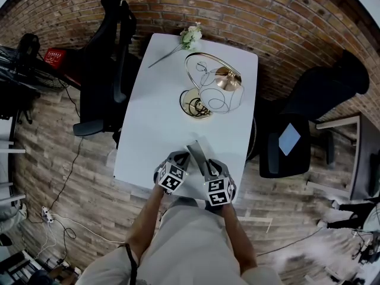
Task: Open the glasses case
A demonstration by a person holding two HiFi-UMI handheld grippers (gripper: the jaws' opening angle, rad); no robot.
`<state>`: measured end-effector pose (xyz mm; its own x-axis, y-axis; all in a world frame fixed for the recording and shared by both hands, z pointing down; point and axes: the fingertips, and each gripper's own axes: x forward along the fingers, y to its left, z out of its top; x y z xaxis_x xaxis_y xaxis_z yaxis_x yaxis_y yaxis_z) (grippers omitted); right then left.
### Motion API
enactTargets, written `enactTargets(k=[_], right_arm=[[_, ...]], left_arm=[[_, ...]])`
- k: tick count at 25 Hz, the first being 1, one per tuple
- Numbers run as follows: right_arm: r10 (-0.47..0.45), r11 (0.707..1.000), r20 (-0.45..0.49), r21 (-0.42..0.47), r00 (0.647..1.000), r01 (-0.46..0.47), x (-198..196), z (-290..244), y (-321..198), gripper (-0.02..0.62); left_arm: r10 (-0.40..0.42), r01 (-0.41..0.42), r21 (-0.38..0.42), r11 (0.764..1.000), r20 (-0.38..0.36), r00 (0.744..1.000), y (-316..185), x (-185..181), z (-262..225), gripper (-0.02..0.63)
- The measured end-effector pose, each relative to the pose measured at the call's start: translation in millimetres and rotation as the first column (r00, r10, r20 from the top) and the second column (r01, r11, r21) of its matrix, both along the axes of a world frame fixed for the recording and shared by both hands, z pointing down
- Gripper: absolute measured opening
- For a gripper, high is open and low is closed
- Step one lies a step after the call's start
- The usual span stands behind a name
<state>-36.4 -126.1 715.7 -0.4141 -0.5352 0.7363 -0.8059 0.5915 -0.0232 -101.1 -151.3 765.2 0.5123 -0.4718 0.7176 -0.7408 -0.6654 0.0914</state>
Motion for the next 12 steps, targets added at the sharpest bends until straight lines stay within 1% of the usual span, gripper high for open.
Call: enactTargets(k=[8, 12], right_arm=[[0.029, 0.999, 0.004, 0.022, 1.0, -0.029, 7.3, -3.4, -6.9, 0.04], [0.039, 0.999, 0.001, 0.011, 0.999, -0.039, 10.7, -0.6, -7.0, 0.037]], left_arm=[[0.0, 0.0, -0.005, 1.0, 0.001, 1.0, 1.1, 0.3, -0.7, 0.002], [0.0, 0.0, -0.004, 1.0, 0.001, 1.0, 0.6, 0.6, -0.2, 0.003]])
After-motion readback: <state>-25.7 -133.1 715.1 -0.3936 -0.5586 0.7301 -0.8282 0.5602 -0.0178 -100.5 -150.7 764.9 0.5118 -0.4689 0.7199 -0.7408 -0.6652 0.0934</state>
